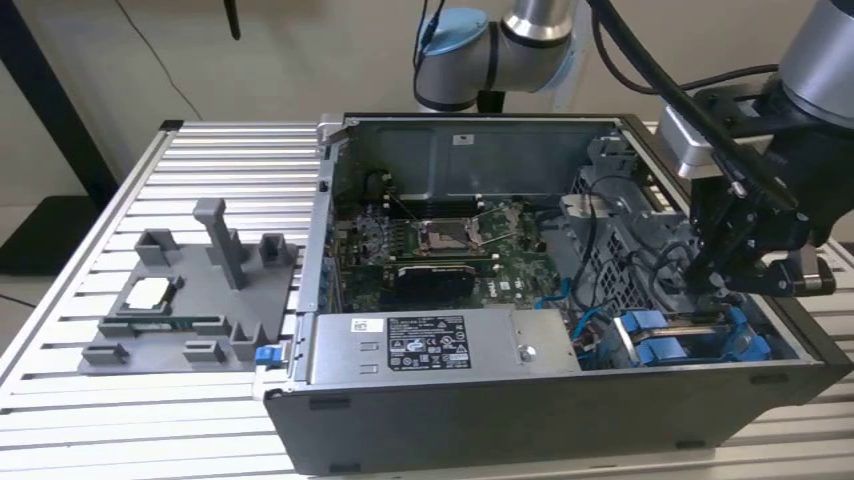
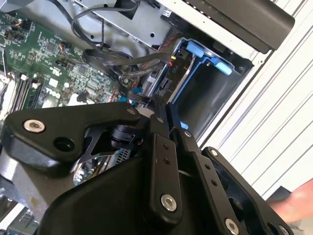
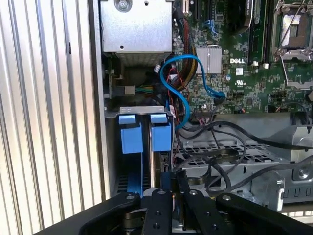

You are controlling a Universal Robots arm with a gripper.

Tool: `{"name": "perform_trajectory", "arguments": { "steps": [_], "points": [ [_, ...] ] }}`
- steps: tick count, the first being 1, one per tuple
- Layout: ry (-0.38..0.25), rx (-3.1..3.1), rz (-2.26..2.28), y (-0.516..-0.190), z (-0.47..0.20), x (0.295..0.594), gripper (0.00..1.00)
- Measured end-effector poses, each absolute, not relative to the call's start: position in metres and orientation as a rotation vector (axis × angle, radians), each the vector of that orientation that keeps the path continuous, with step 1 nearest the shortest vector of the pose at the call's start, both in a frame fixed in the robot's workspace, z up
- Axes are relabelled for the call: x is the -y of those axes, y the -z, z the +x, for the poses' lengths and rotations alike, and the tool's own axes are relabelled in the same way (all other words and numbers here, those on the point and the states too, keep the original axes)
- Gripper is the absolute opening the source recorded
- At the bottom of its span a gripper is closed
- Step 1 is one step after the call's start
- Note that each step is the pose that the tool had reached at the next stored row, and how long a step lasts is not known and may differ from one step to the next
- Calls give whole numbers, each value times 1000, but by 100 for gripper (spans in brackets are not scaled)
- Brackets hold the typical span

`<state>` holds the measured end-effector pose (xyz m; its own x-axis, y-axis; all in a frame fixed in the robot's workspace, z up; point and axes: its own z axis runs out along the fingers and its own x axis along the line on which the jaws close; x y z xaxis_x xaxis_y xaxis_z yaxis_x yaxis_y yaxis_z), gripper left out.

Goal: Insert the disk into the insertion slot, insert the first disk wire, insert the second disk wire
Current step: 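Insert the second disk wire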

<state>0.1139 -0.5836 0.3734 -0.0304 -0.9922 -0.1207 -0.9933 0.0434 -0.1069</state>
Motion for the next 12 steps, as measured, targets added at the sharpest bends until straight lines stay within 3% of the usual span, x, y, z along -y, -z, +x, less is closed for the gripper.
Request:
{"name": "perform_trajectory", "arguments": {
  "steps": [12],
  "points": [
    [26,-2101,-2043,-361,113,583,16]
  ]
}}
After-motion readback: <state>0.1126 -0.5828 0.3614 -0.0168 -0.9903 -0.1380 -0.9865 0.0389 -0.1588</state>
